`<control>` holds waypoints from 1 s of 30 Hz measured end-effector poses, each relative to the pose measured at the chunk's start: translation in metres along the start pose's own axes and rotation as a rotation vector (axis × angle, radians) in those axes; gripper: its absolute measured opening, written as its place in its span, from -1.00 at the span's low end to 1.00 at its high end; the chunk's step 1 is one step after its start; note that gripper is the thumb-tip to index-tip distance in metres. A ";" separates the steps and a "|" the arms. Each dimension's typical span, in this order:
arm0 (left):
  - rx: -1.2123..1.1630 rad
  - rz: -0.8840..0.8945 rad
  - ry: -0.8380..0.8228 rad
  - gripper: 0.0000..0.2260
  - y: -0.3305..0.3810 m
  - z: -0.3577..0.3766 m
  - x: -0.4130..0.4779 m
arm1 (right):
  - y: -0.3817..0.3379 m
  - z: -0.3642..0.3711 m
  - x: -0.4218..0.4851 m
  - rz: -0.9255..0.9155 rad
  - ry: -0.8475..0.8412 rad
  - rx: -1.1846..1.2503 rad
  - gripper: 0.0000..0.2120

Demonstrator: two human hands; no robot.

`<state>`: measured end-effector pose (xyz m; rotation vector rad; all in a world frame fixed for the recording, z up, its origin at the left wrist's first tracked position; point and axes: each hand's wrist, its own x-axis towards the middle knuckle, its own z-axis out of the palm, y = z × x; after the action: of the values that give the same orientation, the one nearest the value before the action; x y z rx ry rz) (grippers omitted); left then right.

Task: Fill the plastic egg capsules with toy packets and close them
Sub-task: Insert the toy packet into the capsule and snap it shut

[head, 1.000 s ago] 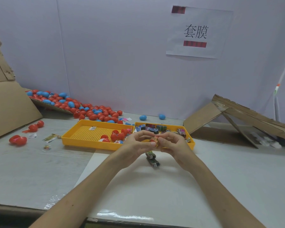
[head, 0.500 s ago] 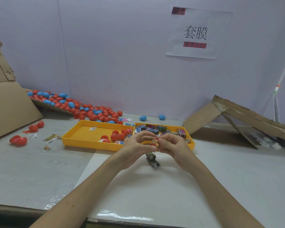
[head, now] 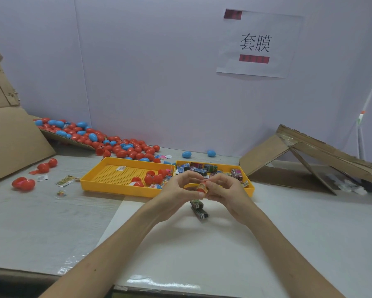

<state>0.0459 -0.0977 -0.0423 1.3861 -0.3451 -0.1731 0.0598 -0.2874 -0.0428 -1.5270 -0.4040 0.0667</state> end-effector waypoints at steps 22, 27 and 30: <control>0.039 0.028 -0.029 -0.55 0.003 0.001 -0.002 | -0.001 0.003 0.001 0.040 0.007 -0.013 -0.56; 0.075 0.030 -0.024 -0.53 0.003 0.002 -0.001 | 0.001 0.002 0.000 0.011 0.017 -0.010 -0.65; 0.091 0.026 -0.025 -0.53 0.003 0.002 -0.002 | 0.002 0.003 0.001 -0.009 0.031 -0.008 -0.73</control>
<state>0.0427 -0.0984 -0.0394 1.4692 -0.3949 -0.1551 0.0600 -0.2842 -0.0446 -1.5323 -0.3874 0.0342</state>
